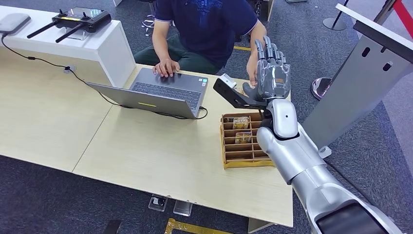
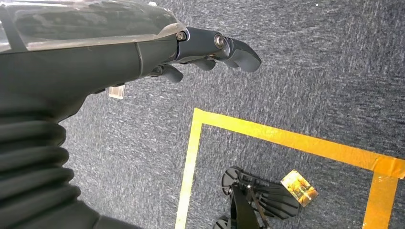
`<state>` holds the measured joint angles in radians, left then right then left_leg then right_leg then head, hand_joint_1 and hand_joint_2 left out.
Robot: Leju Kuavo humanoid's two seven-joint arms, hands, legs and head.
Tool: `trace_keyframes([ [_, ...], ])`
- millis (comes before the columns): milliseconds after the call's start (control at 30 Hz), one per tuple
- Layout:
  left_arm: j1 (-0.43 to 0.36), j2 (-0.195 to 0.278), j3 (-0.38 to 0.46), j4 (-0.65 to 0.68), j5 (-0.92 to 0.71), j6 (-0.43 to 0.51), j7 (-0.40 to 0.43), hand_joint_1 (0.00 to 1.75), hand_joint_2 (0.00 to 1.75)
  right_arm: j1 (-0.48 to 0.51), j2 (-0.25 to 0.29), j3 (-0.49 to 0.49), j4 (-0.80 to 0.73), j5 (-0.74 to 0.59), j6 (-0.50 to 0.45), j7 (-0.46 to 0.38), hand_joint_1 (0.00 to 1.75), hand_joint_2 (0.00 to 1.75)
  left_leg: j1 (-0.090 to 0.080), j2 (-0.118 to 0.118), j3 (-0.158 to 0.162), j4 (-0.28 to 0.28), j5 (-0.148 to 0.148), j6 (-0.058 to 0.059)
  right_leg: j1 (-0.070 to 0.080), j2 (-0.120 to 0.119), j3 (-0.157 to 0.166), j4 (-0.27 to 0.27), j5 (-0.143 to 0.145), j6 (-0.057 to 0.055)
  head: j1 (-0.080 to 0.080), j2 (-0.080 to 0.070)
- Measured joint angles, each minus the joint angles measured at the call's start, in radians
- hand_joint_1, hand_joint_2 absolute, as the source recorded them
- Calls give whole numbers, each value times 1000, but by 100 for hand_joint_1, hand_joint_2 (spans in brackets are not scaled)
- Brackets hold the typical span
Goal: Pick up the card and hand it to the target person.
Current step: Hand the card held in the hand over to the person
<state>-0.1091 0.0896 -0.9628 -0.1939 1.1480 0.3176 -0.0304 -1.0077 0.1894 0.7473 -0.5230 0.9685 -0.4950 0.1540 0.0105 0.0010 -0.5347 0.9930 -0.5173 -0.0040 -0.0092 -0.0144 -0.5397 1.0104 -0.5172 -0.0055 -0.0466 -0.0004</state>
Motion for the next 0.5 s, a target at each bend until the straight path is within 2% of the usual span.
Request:
trace_keyframes([
  [133,1,0,0,0,6,1,8,0,0,19,-13,-30,-48,-120,17,-48,0,175,0,0,0,0,0,0,0,0,0,0,0,0,0,0],
  [267,2,0,0,0,19,6,15,0,0,70,-48,-70,-151,-299,74,-90,0,175,0,0,1,0,0,0,0,0,0,0,0,0,0,0],
  [400,6,2,0,0,35,12,19,0,0,162,-114,-117,-319,-514,169,-108,0,175,0,0,1,1,0,0,0,0,0,-1,0,0,0,0],
  [500,7,4,1,1,46,18,21,0,0,254,-187,-157,-478,-712,265,-121,0,175,0,0,2,1,0,0,0,0,1,-1,0,0,0,0],
])
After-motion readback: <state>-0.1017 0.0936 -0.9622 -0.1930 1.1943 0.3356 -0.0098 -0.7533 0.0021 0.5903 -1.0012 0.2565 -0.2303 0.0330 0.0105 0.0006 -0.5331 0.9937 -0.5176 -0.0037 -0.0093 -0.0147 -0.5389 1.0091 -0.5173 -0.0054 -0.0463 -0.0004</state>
